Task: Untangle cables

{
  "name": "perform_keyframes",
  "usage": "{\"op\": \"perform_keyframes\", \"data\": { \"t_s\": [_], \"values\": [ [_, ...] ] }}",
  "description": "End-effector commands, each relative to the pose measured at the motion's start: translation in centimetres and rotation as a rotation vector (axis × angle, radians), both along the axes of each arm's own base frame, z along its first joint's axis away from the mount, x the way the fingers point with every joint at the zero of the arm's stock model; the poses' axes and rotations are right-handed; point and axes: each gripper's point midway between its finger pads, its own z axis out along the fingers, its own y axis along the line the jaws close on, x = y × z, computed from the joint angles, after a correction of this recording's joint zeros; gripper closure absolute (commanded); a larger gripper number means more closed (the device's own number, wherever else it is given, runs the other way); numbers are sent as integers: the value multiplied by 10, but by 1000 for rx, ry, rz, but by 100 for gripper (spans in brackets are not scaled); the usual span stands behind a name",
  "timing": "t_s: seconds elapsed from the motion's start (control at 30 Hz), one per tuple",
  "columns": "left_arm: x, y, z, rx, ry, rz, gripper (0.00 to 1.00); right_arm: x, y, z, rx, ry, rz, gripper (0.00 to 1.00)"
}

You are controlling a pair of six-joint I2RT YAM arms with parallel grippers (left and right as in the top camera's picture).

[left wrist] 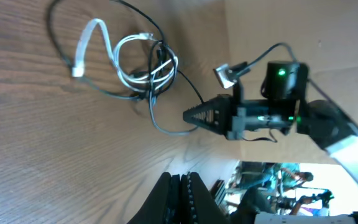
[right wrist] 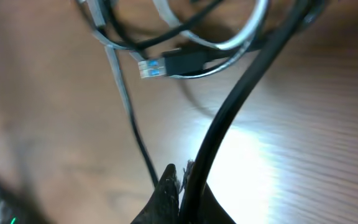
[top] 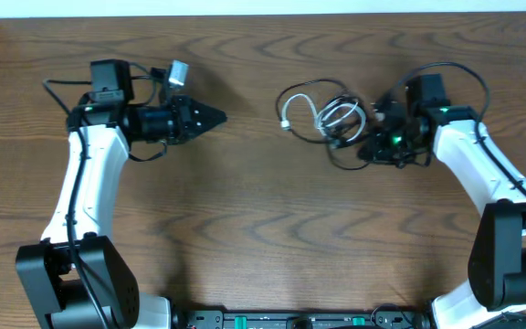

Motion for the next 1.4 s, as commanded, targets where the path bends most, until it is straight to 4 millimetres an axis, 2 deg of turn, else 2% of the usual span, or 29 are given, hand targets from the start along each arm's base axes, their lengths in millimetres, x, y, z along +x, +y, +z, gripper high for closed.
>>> {"op": "perform_keyframes", "data": {
  "t_s": [0.0,0.03,0.07,0.13,0.17,0.23,0.33,0.4,0.5,0.63,0.8,0.87,0.9,0.93,1.07,1.23,1.37],
  "values": [
    [5,-1,-2,57,-17,9,92,-13,53,61,202,-151,211,99],
    [5,-2,-2,56,-20,8,93,-14,61,72,209,-184,238,98],
    [6,-2,-2,56,-22,8,92,-15,68,82,213,-216,259,92],
    [6,-2,-2,56,-26,9,93,-14,78,102,224,-284,290,47],
    [6,-2,-1,56,-27,8,93,-11,81,113,230,-334,300,35],
    [6,-2,-2,56,-26,8,93,-1,77,121,207,-375,251,24],
    [6,-2,-2,57,-27,8,93,22,57,117,116,-348,46,17],
    [6,-2,-2,57,-26,8,93,34,52,115,89,-366,-7,18],
    [7,0,-4,71,-25,15,92,48,58,113,112,-393,-20,21],
    [8,1,-6,84,-23,21,93,61,67,90,125,-353,-41,28],
    [8,1,-6,84,-23,21,92,51,99,40,158,-200,5,33],
    [8,1,-6,83,-21,21,92,45,109,21,149,-152,19,41],
    [7,1,-6,83,-15,21,93,42,113,7,135,-112,14,51],
    [6,1,-7,82,-11,20,92,41,115,-1,131,-91,6,56],
    [6,1,-7,82,-7,20,93,47,129,-20,148,-75,-10,67],
    [5,1,-7,82,-6,20,92,54,147,-38,162,-114,16,69],
    [4,1,-8,82,2,20,92,58,154,-45,153,-138,22,79]
  ]
}}
